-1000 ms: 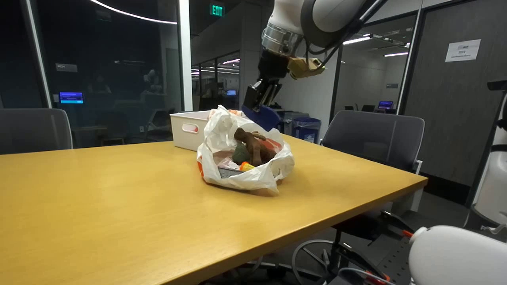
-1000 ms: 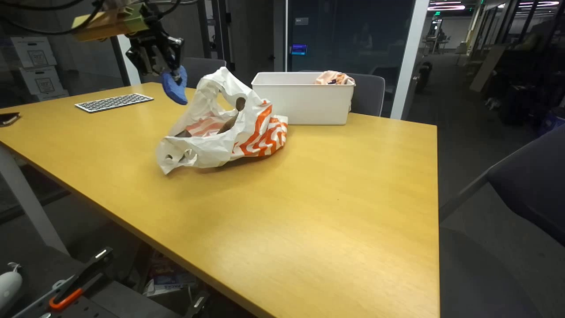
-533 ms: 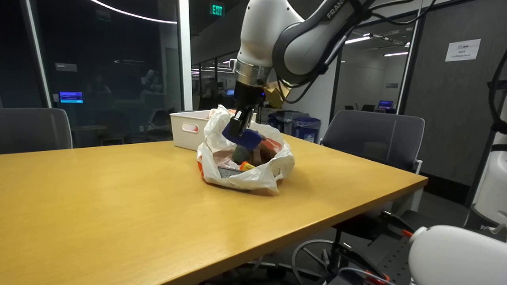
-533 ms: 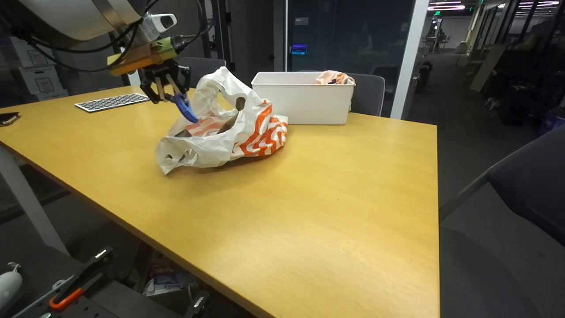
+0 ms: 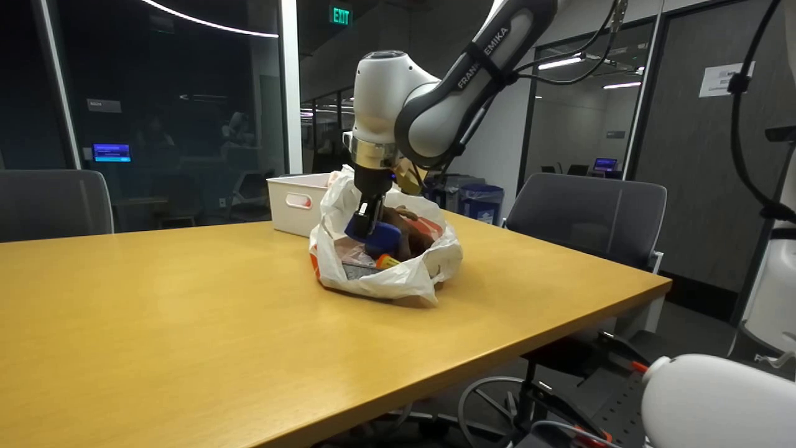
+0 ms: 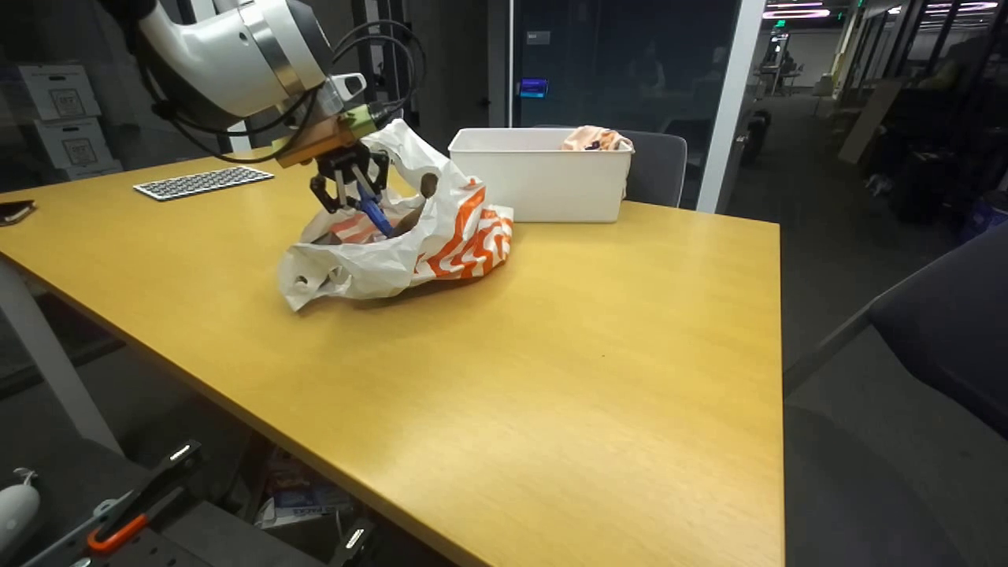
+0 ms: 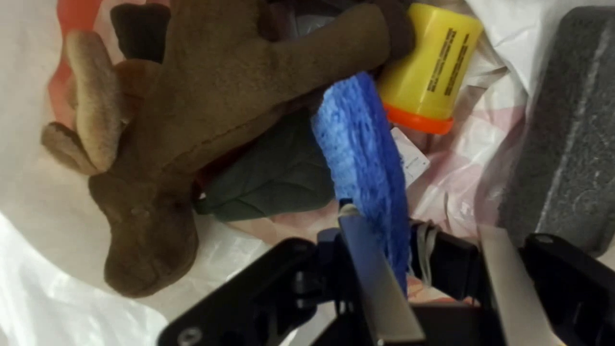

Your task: Put the duster, the turnip plush toy, the yellow container, the moose toy and the blue sponge in the plastic

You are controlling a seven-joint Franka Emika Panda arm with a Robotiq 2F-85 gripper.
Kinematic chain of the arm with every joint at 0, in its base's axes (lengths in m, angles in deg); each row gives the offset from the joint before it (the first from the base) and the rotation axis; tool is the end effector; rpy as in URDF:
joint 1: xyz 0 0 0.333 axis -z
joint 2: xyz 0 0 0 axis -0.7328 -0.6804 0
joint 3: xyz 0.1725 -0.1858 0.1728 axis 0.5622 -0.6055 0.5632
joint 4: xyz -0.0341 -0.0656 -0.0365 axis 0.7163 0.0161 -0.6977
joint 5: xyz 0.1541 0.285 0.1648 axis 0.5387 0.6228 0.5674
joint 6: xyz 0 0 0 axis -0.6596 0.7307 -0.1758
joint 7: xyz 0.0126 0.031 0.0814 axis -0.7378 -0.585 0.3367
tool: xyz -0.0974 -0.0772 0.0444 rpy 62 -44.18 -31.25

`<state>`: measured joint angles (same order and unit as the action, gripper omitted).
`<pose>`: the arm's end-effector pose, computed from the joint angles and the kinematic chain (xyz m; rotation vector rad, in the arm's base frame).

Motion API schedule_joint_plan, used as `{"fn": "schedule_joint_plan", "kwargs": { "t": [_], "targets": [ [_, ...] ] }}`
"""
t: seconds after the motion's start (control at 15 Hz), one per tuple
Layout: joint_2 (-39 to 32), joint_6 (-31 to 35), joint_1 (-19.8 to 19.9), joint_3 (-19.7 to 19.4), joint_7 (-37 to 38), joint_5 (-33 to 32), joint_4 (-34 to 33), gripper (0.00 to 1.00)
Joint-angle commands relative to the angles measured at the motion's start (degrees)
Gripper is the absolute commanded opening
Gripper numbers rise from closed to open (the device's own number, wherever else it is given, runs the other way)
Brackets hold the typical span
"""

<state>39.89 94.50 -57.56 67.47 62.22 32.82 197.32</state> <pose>0.5393 0.2037 0.2923 2.6572 0.9916 0.4306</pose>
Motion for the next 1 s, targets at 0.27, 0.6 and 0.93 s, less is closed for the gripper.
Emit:
{"fn": "schedule_joint_plan", "kwargs": {
  "t": [0.27, 0.6, 0.93],
  "targets": [
    [0.3, -4.2, -0.7, -2.0, -5.0, 6.8, -2.1, 0.76],
    [8.1, -4.0, 1.9, 1.8, -16.7, 25.5, 3.9, 1.00],
    [10.3, -1.0, 1.3, 6.0, -30.1, 46.5, 6.6, 1.00]
  ]
}}
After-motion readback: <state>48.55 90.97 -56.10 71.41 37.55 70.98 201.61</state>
